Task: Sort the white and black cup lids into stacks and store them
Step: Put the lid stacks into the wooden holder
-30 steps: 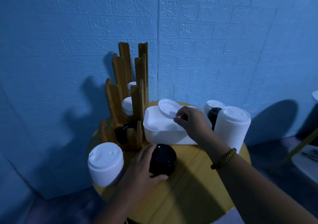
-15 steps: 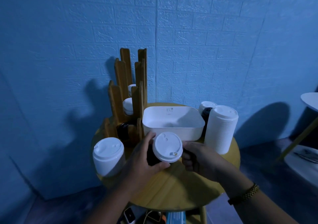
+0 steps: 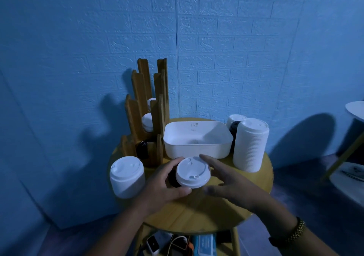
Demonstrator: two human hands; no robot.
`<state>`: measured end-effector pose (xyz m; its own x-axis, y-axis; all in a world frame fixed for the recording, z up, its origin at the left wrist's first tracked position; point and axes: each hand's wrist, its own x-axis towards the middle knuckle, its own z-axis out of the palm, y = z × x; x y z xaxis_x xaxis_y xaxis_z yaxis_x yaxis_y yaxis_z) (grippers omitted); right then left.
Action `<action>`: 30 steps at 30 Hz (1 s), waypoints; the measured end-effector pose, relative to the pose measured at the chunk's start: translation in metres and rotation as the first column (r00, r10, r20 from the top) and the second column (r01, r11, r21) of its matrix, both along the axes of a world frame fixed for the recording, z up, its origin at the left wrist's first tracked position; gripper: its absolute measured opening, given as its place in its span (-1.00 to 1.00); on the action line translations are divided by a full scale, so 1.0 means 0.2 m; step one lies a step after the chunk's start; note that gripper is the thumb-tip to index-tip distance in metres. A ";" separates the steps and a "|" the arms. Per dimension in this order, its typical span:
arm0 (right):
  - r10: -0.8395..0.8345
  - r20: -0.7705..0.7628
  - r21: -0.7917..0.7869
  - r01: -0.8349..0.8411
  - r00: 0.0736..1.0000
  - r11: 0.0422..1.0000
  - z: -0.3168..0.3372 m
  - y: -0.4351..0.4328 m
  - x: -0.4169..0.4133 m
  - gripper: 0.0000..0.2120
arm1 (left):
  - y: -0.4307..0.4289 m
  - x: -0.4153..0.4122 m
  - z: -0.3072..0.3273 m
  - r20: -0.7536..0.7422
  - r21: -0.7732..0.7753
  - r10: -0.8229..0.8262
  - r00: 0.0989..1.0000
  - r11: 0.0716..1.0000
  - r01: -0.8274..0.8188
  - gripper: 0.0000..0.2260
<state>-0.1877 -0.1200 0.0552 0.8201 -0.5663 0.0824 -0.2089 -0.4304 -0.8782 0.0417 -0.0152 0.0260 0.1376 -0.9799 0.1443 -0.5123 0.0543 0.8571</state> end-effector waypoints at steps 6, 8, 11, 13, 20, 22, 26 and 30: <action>-0.005 0.012 -0.077 0.006 1.000 0.997 0.00 0.00 0.04 -0.36 | 0.03 0.01 0.07 0.114 0.007 -0.035 0.993 0.999 0.034 -0.27; -0.015 0.015 -0.088 0.016 1.000 0.996 0.00 -0.01 0.06 -0.26 | 0.06 0.02 0.10 0.186 -0.003 -0.022 0.982 1.000 0.023 -0.25; -0.085 0.024 -0.096 0.087 0.996 0.992 0.01 -0.01 0.14 -0.14 | 0.15 0.08 0.16 0.261 -0.174 0.164 0.951 0.977 -0.121 -0.31; -0.131 0.039 -0.117 0.134 0.991 0.984 0.01 0.01 0.21 -0.14 | 0.22 0.14 0.19 0.230 -0.350 0.389 0.892 0.888 -0.297 -0.37; -0.178 0.136 -0.131 0.196 0.975 0.972 -0.03 0.11 0.45 -0.32 | 0.35 0.45 -0.02 0.127 -0.025 0.579 0.805 0.813 -0.581 0.07; -0.187 0.144 -0.127 0.205 0.972 0.970 -0.06 0.13 0.48 -0.31 | 0.35 0.47 -0.09 0.089 -0.004 0.561 0.823 0.826 -0.563 0.02; -0.207 0.166 -0.141 0.231 0.964 0.963 -0.06 0.13 0.47 -0.26 | 0.34 0.42 -0.14 0.116 -0.049 0.565 0.817 0.825 -0.563 -0.21; -0.210 0.173 -0.165 0.239 0.962 0.957 -0.05 0.13 0.41 -0.09 | 0.34 0.31 -0.14 0.206 -0.030 0.517 0.831 0.852 -0.523 -0.21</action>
<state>-0.1048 -0.0949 0.0460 0.6431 -0.6979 0.3152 -0.1886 -0.5433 -0.8181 0.1046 0.0536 -0.0014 0.5991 -0.7755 0.1991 -0.6179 -0.2897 0.7309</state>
